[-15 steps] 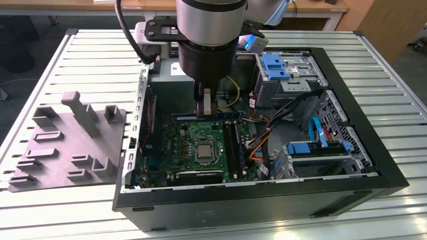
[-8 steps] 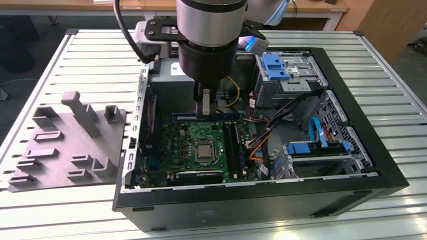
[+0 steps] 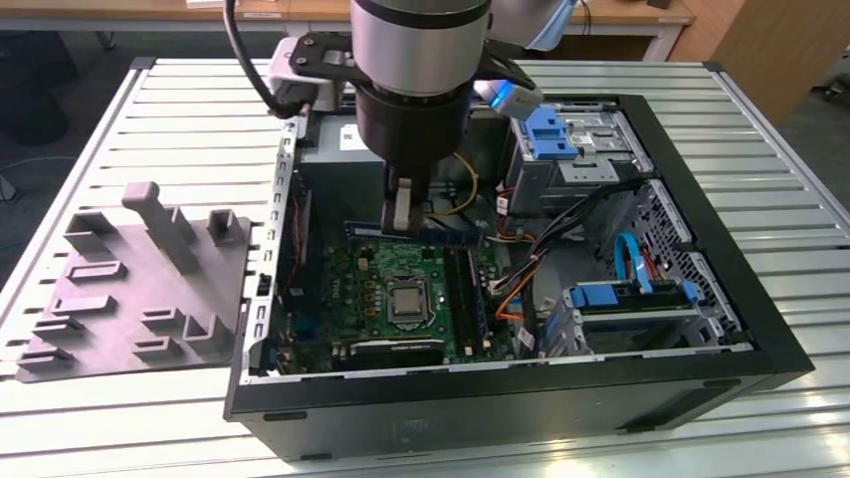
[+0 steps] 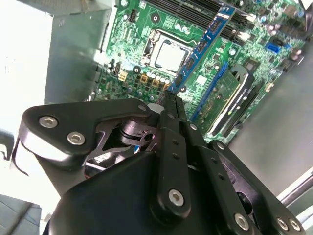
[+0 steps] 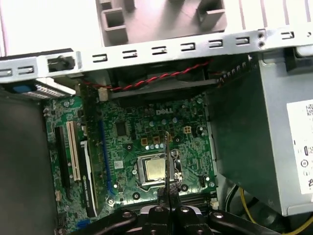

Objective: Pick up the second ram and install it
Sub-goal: 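Insert the second ram into the second slot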

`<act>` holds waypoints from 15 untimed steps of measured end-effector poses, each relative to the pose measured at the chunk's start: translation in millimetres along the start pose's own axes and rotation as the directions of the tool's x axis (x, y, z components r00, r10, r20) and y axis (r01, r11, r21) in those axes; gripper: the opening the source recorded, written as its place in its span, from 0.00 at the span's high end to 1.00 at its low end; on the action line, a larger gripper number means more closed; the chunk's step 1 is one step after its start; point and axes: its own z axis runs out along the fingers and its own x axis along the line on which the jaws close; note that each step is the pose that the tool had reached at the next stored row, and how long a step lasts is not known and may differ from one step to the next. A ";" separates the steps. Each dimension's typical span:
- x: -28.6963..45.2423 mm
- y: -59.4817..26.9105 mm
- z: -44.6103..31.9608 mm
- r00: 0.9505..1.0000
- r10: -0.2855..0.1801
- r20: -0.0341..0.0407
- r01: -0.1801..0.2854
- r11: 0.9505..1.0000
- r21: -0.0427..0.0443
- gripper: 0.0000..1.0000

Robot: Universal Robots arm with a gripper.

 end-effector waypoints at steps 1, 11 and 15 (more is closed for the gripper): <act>0.0 0.0 0.3 1.000 0.018 0.001 -0.018 1.000 0.001 0.88; 0.2 -0.1 2.8 0.980 0.198 0.009 -0.198 0.980 0.011 0.88; 0.2 -0.1 3.4 0.963 0.268 0.013 -0.268 0.963 0.014 0.88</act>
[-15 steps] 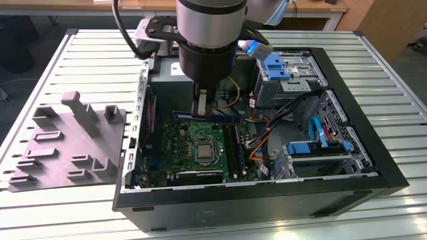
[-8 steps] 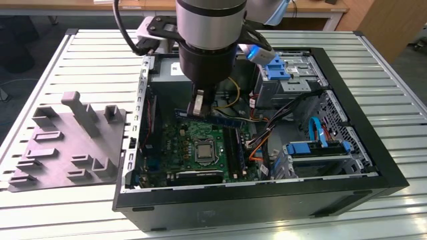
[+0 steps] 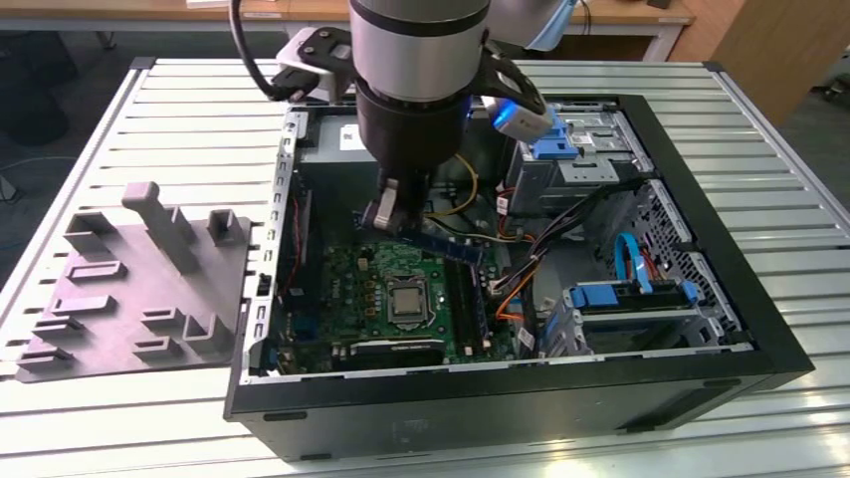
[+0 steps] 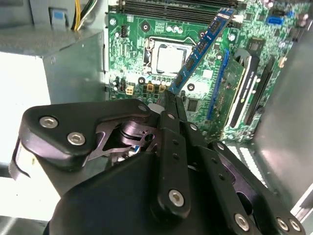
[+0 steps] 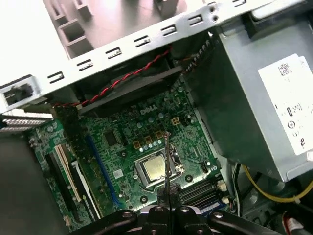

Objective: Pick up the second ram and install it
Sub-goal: 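Insert the second ram into the second slot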

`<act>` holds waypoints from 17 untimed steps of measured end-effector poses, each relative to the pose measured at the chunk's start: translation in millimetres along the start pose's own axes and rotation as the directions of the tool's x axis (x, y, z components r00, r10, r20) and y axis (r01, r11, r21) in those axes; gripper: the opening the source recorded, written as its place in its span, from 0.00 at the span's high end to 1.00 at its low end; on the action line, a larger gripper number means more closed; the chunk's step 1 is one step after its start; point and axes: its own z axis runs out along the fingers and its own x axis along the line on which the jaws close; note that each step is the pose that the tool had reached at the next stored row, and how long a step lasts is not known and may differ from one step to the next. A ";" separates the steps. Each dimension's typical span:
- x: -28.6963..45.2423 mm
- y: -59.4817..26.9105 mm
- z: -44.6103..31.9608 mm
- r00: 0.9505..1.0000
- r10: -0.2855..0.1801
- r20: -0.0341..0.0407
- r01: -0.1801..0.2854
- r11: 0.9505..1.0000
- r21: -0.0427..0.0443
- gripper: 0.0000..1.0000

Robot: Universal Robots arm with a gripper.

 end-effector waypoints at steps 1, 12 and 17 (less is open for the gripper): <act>0.0 0.0 0.1 1.000 0.017 0.001 -0.017 1.000 0.001 0.88; 0.1 -0.1 1.7 0.983 0.185 0.008 -0.185 0.983 0.010 0.88; 0.2 -0.1 2.8 0.962 0.272 0.013 -0.272 0.962 0.015 0.88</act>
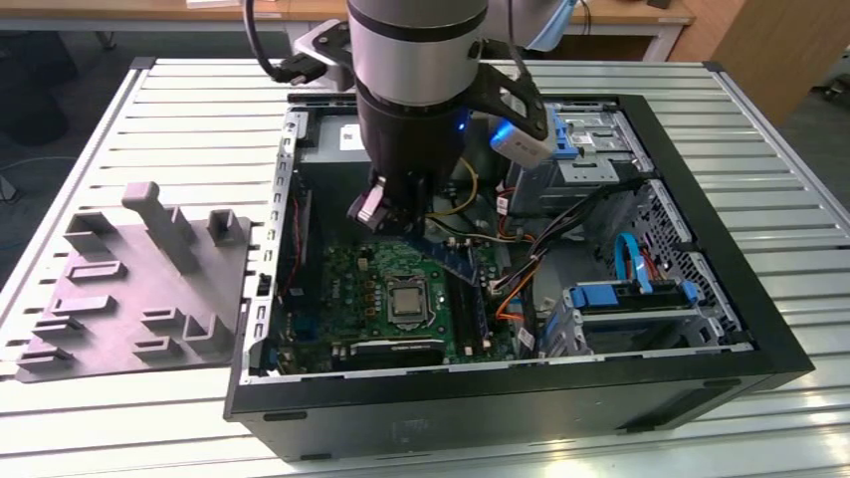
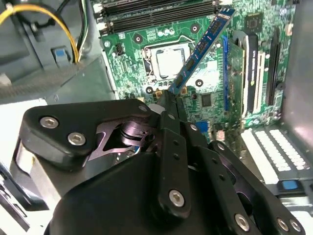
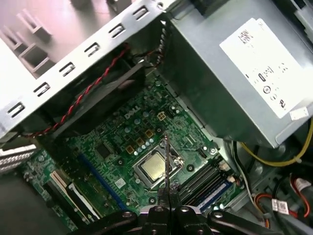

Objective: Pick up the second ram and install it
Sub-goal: 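Insert the second ram into the second slot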

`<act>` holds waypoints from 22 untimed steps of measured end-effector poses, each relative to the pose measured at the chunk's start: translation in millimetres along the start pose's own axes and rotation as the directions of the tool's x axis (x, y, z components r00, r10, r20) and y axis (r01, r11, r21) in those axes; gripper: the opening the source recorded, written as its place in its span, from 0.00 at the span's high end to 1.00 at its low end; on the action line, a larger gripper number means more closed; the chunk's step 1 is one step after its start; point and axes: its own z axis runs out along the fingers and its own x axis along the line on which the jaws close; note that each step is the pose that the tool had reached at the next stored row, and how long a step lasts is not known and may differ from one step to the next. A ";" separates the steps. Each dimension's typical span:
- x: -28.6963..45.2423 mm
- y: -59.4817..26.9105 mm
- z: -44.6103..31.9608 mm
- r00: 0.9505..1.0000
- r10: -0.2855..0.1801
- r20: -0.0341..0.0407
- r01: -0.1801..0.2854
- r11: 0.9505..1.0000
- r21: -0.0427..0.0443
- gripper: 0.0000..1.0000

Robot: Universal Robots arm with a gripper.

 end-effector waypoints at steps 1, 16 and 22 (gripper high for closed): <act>0.0 0.0 0.2 1.000 0.018 0.001 -0.018 1.000 0.001 0.88; 0.2 -0.1 2.5 0.960 0.279 0.013 -0.279 0.960 0.015 0.88; 0.2 -0.1 3.4 0.925 0.380 0.019 -0.380 0.925 0.019 0.88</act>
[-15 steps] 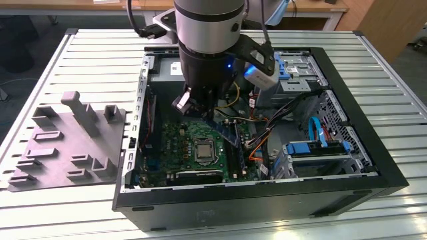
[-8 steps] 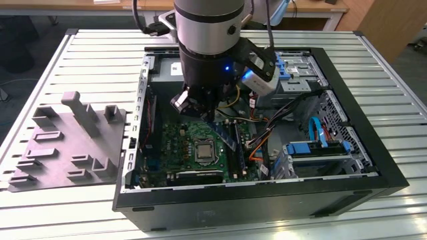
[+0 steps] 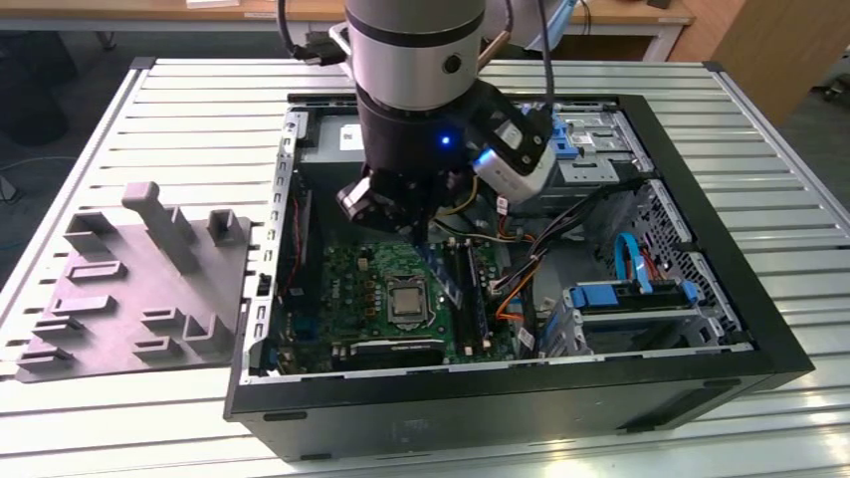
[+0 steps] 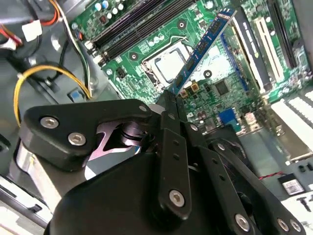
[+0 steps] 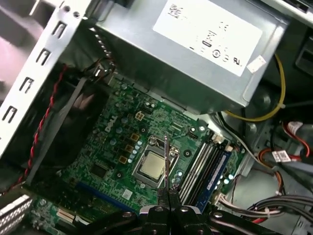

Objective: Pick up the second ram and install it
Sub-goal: 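Insert the second ram into the second slot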

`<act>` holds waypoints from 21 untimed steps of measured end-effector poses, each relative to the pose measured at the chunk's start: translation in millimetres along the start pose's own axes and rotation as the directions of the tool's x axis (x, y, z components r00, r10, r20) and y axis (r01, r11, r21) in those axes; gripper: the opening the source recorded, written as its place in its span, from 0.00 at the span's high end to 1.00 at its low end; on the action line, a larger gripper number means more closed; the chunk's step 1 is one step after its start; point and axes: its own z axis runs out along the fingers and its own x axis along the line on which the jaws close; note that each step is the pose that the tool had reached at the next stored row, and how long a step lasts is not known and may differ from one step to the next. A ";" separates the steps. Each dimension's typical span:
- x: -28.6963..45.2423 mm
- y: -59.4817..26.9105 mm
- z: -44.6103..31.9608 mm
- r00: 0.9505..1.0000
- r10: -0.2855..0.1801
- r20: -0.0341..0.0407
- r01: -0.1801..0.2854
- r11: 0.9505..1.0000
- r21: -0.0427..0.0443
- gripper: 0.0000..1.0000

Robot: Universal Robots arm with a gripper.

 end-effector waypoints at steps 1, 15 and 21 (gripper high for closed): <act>0.0 0.0 0.2 1.000 0.018 0.001 -0.018 1.000 0.001 0.88; 0.2 -0.1 3.1 0.963 0.268 0.013 -0.268 0.963 0.014 0.88; 0.3 -0.2 3.9 0.935 0.353 0.017 -0.354 0.935 0.018 0.88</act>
